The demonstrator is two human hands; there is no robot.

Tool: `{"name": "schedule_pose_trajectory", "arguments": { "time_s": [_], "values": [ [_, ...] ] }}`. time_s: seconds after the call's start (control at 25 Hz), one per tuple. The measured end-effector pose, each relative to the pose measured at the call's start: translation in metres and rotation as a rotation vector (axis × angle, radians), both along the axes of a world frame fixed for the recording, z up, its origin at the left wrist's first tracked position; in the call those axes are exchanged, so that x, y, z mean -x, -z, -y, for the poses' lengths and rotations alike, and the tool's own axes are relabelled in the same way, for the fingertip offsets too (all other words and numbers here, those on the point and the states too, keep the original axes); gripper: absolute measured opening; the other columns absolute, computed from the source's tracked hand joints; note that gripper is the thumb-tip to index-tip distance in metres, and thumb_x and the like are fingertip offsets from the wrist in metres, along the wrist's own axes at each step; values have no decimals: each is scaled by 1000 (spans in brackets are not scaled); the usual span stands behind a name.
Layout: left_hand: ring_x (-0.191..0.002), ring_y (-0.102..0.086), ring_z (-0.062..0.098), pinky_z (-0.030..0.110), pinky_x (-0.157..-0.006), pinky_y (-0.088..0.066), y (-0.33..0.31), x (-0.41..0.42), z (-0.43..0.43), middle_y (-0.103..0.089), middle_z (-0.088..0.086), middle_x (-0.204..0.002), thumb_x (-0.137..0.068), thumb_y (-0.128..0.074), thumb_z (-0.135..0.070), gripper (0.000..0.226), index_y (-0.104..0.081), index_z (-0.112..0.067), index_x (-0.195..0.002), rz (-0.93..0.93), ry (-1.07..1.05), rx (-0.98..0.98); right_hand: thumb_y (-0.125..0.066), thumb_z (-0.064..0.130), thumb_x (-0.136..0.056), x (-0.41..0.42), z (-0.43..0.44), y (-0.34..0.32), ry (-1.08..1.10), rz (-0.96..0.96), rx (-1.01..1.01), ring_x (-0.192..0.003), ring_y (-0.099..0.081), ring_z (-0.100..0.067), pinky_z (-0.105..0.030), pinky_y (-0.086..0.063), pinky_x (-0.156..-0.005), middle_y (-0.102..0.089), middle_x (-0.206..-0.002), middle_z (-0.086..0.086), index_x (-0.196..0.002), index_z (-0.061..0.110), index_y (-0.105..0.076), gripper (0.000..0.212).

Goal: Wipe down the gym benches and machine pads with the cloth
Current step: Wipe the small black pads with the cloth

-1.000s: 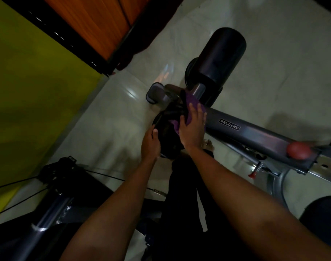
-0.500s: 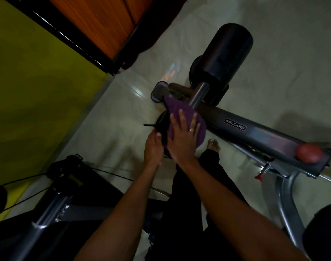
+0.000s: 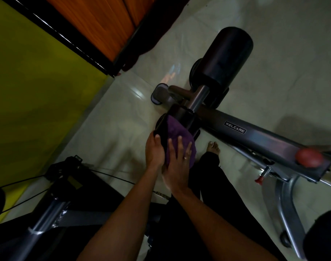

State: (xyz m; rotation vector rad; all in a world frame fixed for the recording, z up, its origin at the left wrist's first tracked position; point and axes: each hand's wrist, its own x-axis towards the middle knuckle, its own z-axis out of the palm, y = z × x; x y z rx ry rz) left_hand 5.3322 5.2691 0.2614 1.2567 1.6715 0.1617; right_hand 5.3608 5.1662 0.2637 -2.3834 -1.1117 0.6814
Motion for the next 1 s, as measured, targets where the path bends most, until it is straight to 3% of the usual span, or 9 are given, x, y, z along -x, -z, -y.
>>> {"name": "schedule_pose_trajectory", "arguments": {
  "time_s": [0.16,0.32,0.44,0.52,0.6,0.72,0.8,0.88,1.0],
  "values": [
    [-143,-37,21,30,-119,-23,-14,-6,27,-44,10,-154,-98,-27,-42,65,-43,-7,-150,-47,37,-153,-51,45,-95,-69,-52,9,-268,225,-73,-154,-6,-46,-66,-11,-121,-22,-168,-6,-156,24,-39,66],
    [-144,-37,22,34,-121,-25,-15,3,12,-43,9,-155,-109,-27,-33,51,-44,-7,-149,28,69,-123,-44,48,-97,-122,-84,7,181,-40,-35,-154,-17,-35,-59,-20,-123,-27,-166,-3,-154,28,-41,60],
    [-141,-42,25,34,-118,-30,6,6,-23,-46,12,-152,-110,-26,-33,49,-46,-9,-148,-10,21,101,-47,48,-103,-89,-54,8,347,-142,-69,-155,-13,-32,-58,-26,-121,-15,-169,-5,-159,26,-28,63],
    [-135,-49,28,38,-115,-36,16,5,-36,-53,14,-146,-109,-24,-41,53,-52,-12,-144,-65,9,217,-46,49,-103,-49,-23,5,270,-129,-40,-157,-4,-32,-61,-25,-120,-2,-171,-4,-162,27,-19,68],
    [-135,-49,27,41,-115,-36,16,4,-31,-53,12,-146,-107,-25,-44,55,-51,-14,-144,-45,9,196,-50,47,-99,-17,-1,1,90,-94,-8,-156,2,-37,-65,-22,-120,-1,-171,-5,-161,29,-21,71],
    [-138,-45,21,41,-117,-34,-3,-2,-1,-50,6,-150,-103,-25,-49,60,-46,-17,-149,21,-46,25,-63,46,-88,-30,-19,1,-293,124,-74,-154,2,-46,-65,-7,-122,-17,-168,-9,-155,26,-37,75],
    [-146,-32,19,39,-123,-22,-17,-8,15,-37,3,-159,-102,-23,-53,65,-35,-17,-155,-34,0,-12,-60,43,-92,-67,-55,3,-365,235,-103,-154,-7,-44,-63,-7,-123,-28,-166,-8,-151,26,-46,64],
    [-150,-22,15,34,-124,-14,-24,-7,24,-28,0,-163,-104,-23,-55,66,-28,-17,-157,-34,63,-24,-48,43,-92,-102,-84,3,-180,224,-34,-153,-16,-41,-61,-13,-123,-34,-163,-5,-148,27,-50,58],
    [-145,-34,18,36,-123,-23,-9,1,8,-40,3,-157,-104,-23,-57,65,-42,-18,-151,30,25,-3,-40,46,-96,-109,-85,2,164,49,-23,-153,-19,-37,-58,-21,-122,-34,-163,-5,-149,24,-48,58]
  ]
}}
